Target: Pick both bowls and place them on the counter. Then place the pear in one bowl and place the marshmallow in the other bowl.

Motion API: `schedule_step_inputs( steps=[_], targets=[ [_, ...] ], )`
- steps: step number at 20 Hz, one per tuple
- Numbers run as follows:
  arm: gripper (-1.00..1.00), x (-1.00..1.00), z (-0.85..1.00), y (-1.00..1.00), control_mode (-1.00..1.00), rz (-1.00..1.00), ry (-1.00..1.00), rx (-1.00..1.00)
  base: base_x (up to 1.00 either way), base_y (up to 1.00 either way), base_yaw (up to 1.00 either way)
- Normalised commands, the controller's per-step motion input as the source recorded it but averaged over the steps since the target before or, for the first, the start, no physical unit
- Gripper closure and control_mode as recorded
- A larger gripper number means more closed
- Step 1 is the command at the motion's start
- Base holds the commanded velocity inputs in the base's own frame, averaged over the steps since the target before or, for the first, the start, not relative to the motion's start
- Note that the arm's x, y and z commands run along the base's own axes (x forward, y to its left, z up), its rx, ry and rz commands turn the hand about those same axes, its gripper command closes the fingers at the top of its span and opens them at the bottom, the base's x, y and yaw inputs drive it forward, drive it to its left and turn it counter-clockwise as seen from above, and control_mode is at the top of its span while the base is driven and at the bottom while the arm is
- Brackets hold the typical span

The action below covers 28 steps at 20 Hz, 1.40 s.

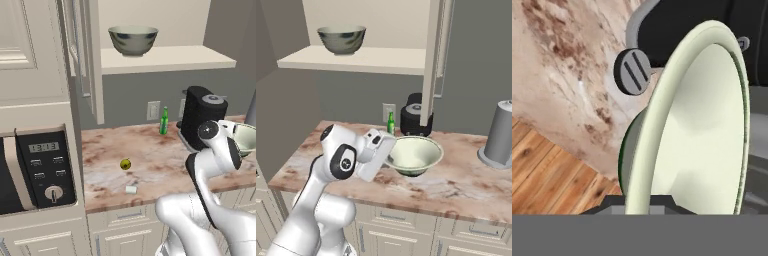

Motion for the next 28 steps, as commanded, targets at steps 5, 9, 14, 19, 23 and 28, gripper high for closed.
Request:
schedule_step_inputs(
  steps=[5, 9, 14, 19, 23, 28],
  targets=[
    [1.00, 0.00, -0.45, -0.35, -1.00, -0.01, 0.04, 0.06, 0.00, 0.00, 0.00],
    [1.00, 0.00, -0.37, -0.31, -1.00, -0.02, 0.08, 0.05, 0.00, 0.00, 0.00],
    [1.00, 0.01, -0.45, -0.31, -1.00, -0.01, 0.01, 0.02, 0.00, 0.00, 0.00],
    [1.00, 0.04, -0.38, -0.21, -1.00, 0.00, 0.00, 0.00, 0.00, 0.00, 0.00],
    [1.00, 0.17, -0.34, -0.04, -1.00, 0.00, 0.00, 0.01, 0.00, 0.00, 0.00],
    [1.00, 0.24, -0.19, -0.16, -1.00, 0.00, 0.00, 0.03, 0.00, 0.00, 0.00]
  ],
)
